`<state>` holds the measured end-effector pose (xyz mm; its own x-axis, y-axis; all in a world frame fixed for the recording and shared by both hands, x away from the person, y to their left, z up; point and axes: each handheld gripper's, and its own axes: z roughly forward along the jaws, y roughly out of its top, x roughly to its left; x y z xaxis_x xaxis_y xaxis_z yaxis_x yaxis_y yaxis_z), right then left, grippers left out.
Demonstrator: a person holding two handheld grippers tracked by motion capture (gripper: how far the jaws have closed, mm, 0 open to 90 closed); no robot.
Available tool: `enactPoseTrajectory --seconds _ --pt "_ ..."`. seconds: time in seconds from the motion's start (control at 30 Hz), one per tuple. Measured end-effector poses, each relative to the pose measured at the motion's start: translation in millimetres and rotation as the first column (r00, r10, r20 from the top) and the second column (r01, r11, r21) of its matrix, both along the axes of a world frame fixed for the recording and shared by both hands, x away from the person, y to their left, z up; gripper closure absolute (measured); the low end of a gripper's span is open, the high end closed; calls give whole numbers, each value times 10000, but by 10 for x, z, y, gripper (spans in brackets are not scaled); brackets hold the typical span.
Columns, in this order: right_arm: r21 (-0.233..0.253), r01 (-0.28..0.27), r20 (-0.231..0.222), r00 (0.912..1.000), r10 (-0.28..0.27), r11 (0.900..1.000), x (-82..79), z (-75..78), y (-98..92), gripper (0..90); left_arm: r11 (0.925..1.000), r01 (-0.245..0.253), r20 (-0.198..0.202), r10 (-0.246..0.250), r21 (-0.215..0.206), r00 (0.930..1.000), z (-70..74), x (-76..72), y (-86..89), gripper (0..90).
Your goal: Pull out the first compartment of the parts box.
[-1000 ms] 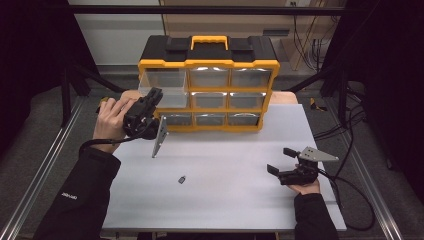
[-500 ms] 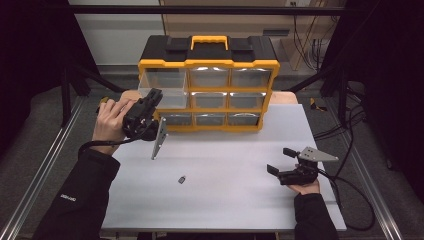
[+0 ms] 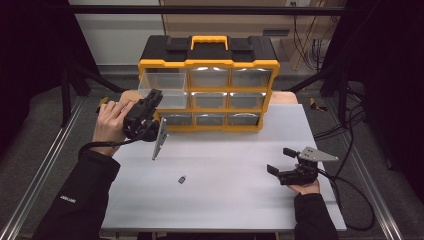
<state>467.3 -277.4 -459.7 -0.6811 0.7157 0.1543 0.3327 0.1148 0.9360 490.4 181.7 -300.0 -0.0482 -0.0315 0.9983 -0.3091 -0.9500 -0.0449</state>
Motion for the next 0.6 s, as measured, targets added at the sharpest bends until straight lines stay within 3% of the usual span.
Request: enactPoseTrajectory --seconds 0.3,0.6 --pt "-5 4 6 10000 -4 10000 1 0 -2 3 9997 -107 -495 97 -209 9987 56 -10 -15 769" --pt "7 -3 -1 10000 3 10000 2 -1 -1 3 9951 -64 -1344 -69 -985 9909 164 -56 -38 705"
